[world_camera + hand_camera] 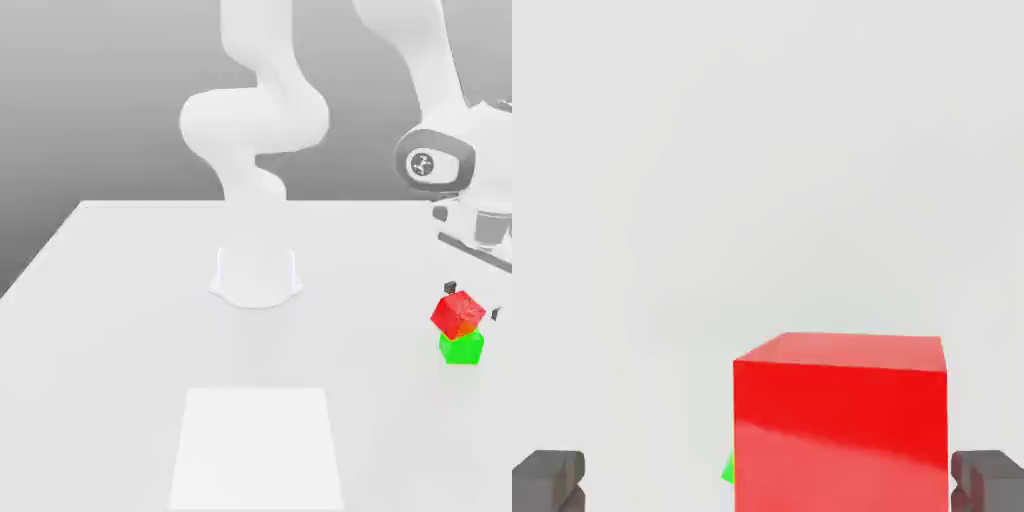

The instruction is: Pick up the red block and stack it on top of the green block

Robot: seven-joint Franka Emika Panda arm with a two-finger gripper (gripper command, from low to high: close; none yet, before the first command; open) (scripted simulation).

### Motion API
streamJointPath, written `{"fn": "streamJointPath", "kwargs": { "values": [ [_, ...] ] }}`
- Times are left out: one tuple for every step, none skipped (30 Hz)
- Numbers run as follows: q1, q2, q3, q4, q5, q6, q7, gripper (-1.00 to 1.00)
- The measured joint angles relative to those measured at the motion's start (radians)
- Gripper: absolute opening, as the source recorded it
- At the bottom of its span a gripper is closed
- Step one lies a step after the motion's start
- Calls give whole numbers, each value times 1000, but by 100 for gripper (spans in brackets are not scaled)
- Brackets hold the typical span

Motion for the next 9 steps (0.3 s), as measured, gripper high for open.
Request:
{"fn": "streamJointPath", "kwargs": {
  "values": [
    [-3, 0, 0, 0, 0, 0, 0, 100],
    [-5, 0, 0, 0, 0, 0, 0, 100],
    [-7, 0, 0, 0, 0, 0, 0, 100],
    [-9, 0, 0, 0, 0, 0, 0, 100],
    [-11, 0, 0, 0, 0, 0, 0, 100],
    [51, 19, -48, 1, -32, 9, 23, 100],
    [81, 21, -35, 1, -37, 8, 27, 100],
    [107, 13, -30, 1, -24, 2, 18, 100],
    [127, 1, -31, 0, -3, -7, 3, 100]
  ]
}}
